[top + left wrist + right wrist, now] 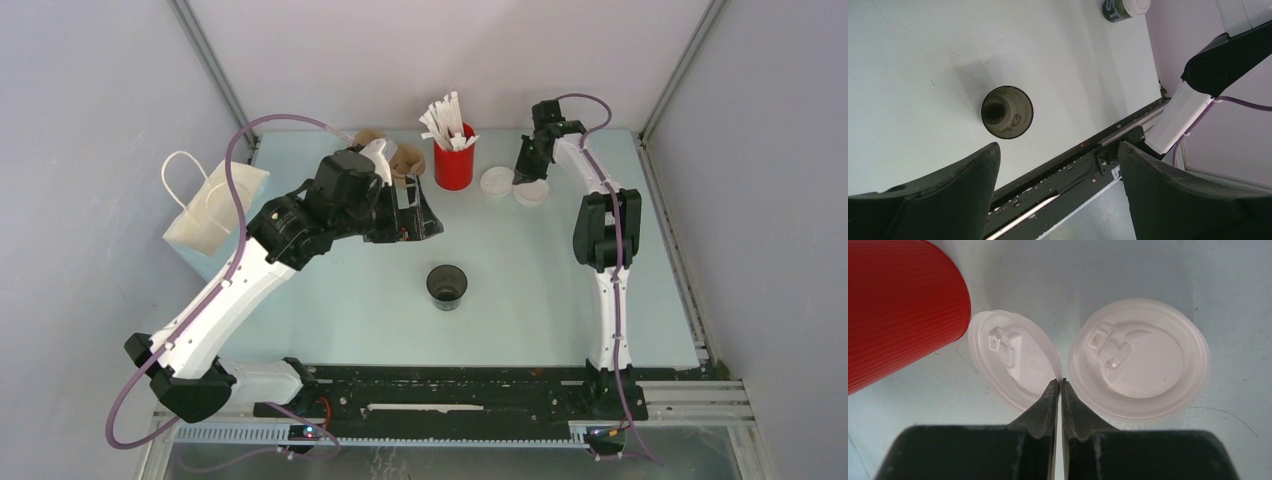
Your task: Pack the takeout coffee
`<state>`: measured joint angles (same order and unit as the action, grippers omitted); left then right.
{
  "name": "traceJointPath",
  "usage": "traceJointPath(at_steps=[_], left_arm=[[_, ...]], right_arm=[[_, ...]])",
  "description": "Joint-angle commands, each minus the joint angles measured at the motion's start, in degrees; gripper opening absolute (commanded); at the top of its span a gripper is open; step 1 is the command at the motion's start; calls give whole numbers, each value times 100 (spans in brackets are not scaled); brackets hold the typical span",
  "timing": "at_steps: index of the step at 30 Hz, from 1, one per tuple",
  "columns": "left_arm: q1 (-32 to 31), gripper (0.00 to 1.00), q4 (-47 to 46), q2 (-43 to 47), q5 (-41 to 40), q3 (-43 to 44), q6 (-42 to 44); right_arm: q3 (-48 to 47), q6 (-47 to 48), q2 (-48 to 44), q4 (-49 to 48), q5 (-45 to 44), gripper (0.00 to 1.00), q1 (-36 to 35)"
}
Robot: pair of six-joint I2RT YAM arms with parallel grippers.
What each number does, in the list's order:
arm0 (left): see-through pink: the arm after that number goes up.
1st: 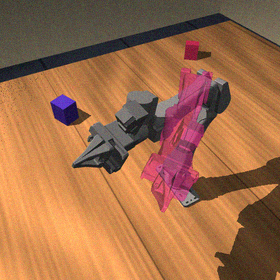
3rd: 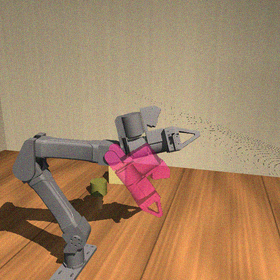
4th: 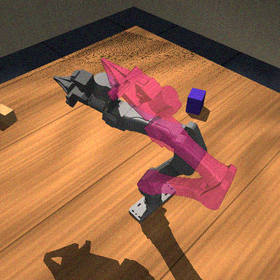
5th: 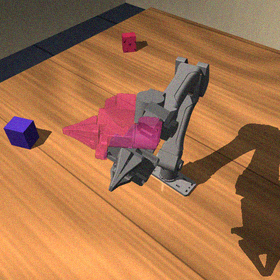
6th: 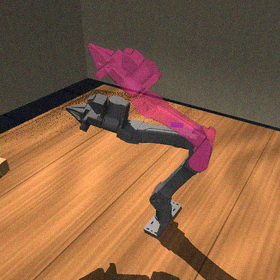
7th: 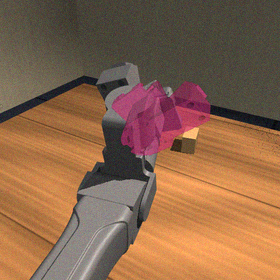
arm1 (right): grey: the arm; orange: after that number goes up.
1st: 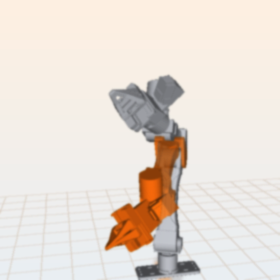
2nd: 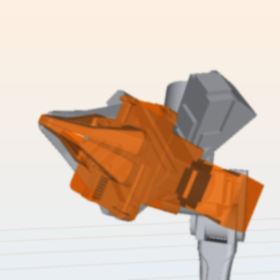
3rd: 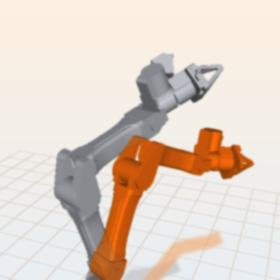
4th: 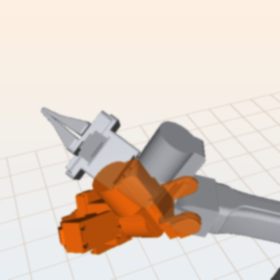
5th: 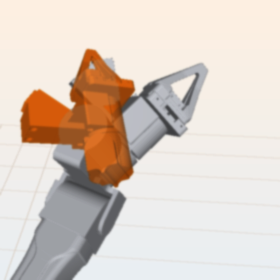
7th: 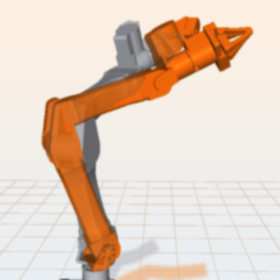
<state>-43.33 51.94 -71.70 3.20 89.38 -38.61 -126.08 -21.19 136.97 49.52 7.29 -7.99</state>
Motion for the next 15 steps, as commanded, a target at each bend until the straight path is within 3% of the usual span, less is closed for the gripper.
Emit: traceJointPath(at_steps=[1, 5, 8, 12, 15], left_arm=[[25, 92, 84, -6, -55, 407, 84], [248, 93, 20, 58, -23, 547, 45], [503, 94, -308, 162, 136, 597, -77], [824, 95, -1310, 307, 689, 422, -430], [984, 97, -2283, 368, 1078, 308, -797]], right_arm=[[-183, -275, -558, -103, 513, 10, 179], [387, -845, -1375, -209, 1766, 9, 415], [1448, -1808, -2274, -878, 3183, 9, 609], [3279, -3716, -3636, -3000, 4881, 9, 621], [4629, -6127, -4487, -5619, 5578, 9, 427]])
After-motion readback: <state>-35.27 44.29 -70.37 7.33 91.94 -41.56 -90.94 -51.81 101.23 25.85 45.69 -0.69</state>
